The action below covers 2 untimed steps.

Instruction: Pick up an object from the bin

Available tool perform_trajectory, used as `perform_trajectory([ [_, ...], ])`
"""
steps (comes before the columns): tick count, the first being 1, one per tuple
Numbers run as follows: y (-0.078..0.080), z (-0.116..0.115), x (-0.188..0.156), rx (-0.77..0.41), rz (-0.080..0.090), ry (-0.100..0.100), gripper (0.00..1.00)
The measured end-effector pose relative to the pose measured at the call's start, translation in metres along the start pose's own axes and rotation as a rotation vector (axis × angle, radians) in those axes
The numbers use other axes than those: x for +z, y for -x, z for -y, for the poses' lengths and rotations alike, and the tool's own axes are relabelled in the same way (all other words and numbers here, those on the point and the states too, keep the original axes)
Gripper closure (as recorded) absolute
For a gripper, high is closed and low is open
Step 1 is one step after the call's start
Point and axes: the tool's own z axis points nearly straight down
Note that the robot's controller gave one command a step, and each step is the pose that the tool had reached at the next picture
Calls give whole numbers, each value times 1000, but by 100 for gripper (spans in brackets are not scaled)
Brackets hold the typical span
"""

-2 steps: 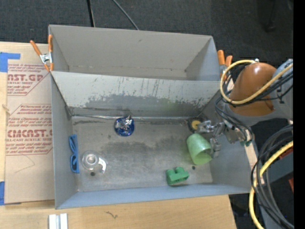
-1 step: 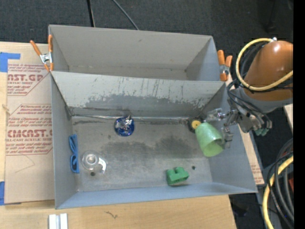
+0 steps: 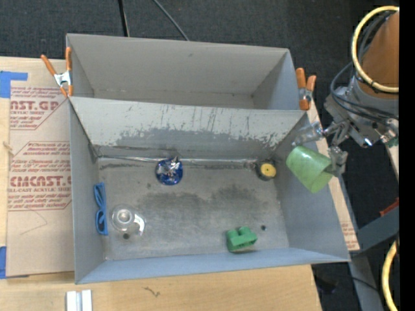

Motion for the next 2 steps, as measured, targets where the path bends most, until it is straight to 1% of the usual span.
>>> perform_trajectory([
  [1,1,2,102,32,-8,10,100],
  [2,-5,-14,16,-2,2,-2,100],
])
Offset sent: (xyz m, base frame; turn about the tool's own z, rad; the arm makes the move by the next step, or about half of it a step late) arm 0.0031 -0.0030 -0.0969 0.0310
